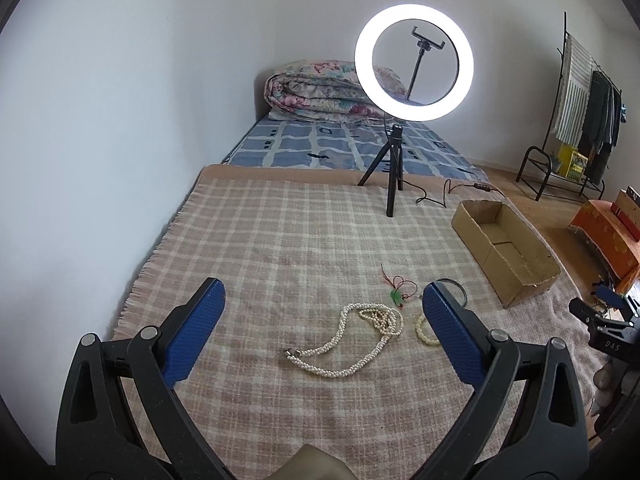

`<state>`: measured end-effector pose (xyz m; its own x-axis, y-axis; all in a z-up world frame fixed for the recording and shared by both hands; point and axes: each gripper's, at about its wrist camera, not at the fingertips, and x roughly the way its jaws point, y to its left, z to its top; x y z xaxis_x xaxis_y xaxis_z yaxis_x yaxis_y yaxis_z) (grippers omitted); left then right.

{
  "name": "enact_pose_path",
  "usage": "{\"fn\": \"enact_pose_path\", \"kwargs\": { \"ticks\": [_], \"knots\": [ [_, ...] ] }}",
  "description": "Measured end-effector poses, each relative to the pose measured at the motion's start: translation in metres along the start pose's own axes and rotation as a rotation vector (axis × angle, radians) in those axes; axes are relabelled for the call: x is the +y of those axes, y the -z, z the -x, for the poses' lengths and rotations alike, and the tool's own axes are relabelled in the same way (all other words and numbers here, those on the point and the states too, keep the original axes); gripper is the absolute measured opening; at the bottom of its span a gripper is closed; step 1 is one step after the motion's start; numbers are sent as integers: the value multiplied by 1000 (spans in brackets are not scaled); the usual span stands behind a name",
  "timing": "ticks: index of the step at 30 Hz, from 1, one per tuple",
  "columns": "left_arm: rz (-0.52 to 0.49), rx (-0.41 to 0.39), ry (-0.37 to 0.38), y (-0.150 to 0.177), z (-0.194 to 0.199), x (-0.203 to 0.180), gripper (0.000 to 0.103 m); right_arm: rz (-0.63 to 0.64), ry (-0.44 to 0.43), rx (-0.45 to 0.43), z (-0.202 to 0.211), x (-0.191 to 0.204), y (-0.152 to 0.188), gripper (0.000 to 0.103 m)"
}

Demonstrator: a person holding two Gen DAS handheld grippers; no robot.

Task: Organize jewelry
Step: 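Lower left tool to the pearl necklace while right tool approaches the brown watch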

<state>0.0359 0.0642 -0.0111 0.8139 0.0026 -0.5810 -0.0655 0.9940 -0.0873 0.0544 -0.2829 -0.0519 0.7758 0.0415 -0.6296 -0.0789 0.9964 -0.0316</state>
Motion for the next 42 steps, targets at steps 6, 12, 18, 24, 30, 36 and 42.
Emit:
{"fn": "enact_pose_path", "kwargs": {
  "ticks": [6, 12, 18, 24, 30, 36, 42],
  "knots": [
    [37, 61, 39, -13, -23, 17, 83, 14, -37, 56, -21, 8, -1, 96],
    [77, 186, 144, -13, -58, 16, 64, 13, -71, 130, -42, 10, 1, 87],
    [92, 312, 240, -4, -89, 1, 51, -3, -129, 213, -60, 13, 8, 81],
    [139, 383, 253, 3, -113, 3, 46, -44, -183, 276, -70, 13, 13, 77],
    [131, 451, 250, 13, -139, -6, 41, -64, -185, 322, -84, 11, 15, 71],
    [175, 542, 271, 26, -170, -8, 34, -72, -183, 378, -102, 9, 24, 63],
    [235, 605, 272, 33, -198, -14, 33, -138, -211, 430, -117, 4, 29, 59]
  ]
}}
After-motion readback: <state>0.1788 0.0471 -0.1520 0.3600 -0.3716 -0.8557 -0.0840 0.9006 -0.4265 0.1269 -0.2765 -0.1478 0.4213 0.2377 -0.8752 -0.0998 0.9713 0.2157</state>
